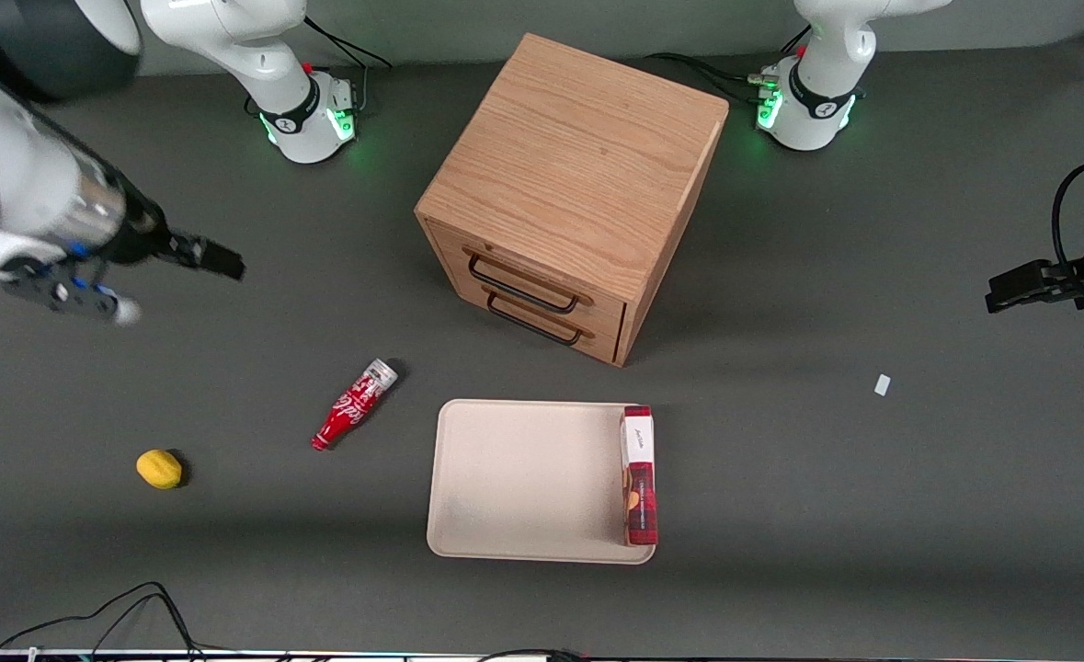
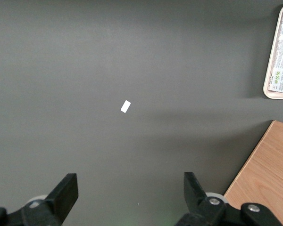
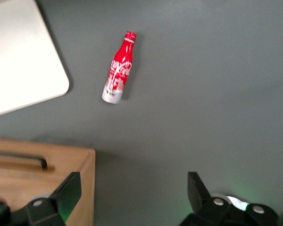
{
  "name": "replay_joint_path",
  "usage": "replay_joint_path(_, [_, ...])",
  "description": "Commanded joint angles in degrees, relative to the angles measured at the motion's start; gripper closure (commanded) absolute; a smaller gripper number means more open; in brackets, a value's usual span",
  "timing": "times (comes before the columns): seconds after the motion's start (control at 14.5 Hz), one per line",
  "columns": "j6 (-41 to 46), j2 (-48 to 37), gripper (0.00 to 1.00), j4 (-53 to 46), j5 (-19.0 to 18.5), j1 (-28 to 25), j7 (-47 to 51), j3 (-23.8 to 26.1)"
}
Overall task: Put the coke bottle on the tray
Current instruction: 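Move the right gripper down over the red Coca-Cola bottle, then close the right gripper around the bottle's body and lift it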
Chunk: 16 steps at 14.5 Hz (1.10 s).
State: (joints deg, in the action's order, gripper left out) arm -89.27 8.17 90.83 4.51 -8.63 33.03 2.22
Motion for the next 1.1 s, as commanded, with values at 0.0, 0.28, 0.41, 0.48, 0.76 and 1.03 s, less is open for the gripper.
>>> replay_joint_path(0.0, [-8.17, 8.06, 0.00, 2.31, 1.03, -0.07, 8.43, 0.76])
replay_joint_path(0.28, [-23.72, 15.72, 0.00, 8.20, 0.77, -0.60, 14.76, 1.11])
replay_joint_path(0.41, [-30.67, 18.18, 0.00, 11.28, 0.76, -0.60, 16.54, 1.82])
replay_joint_path(0.48, [-35.05, 18.98, 0.00, 13.30, 0.76, -0.60, 16.54, 1.91])
replay_joint_path(0.76, [-46.59, 23.98, 0.00, 15.42, 0.68, -1.74, 18.64, 1.91])
replay_joint_path(1.03, [-49.59, 26.28, 0.12, 16.39, -2.12, -2.01, 18.65, 1.91])
